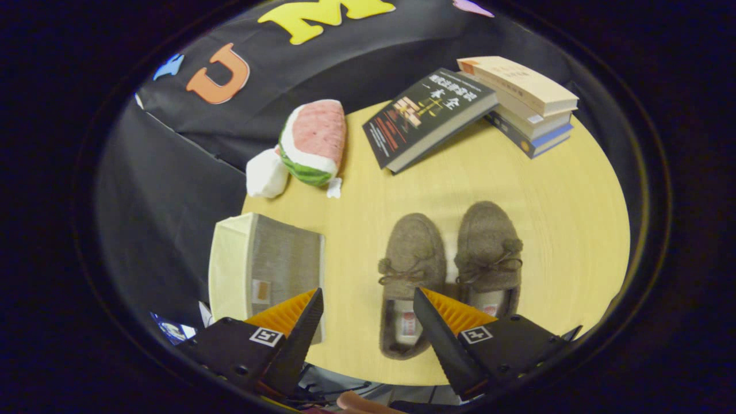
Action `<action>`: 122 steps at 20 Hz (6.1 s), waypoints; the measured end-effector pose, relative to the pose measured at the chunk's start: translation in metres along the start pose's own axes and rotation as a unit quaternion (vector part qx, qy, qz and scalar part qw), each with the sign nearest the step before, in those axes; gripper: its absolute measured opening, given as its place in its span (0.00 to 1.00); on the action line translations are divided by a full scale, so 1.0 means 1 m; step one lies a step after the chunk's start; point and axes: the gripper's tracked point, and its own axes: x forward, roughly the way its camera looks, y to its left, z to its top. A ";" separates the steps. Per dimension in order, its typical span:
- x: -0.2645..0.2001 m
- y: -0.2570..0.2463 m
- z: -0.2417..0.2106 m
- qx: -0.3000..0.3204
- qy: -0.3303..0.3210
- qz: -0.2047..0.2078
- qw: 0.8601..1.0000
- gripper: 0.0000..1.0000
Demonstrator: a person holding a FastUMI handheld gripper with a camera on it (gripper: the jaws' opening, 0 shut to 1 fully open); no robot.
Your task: Open the storage box then place both shoes into the box .Put the left shoe in first, then the right shoe, with the right side of both shoes facing outward in a uniform manner.
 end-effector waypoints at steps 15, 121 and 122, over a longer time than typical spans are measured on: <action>0.065 -0.075 -0.027 -0.062 0.075 -0.138 0.986 0.30; 0.007 -0.191 -0.021 0.017 0.087 -0.209 0.974 0.77; 0.013 -0.190 -0.023 0.018 0.091 -0.199 0.976 0.70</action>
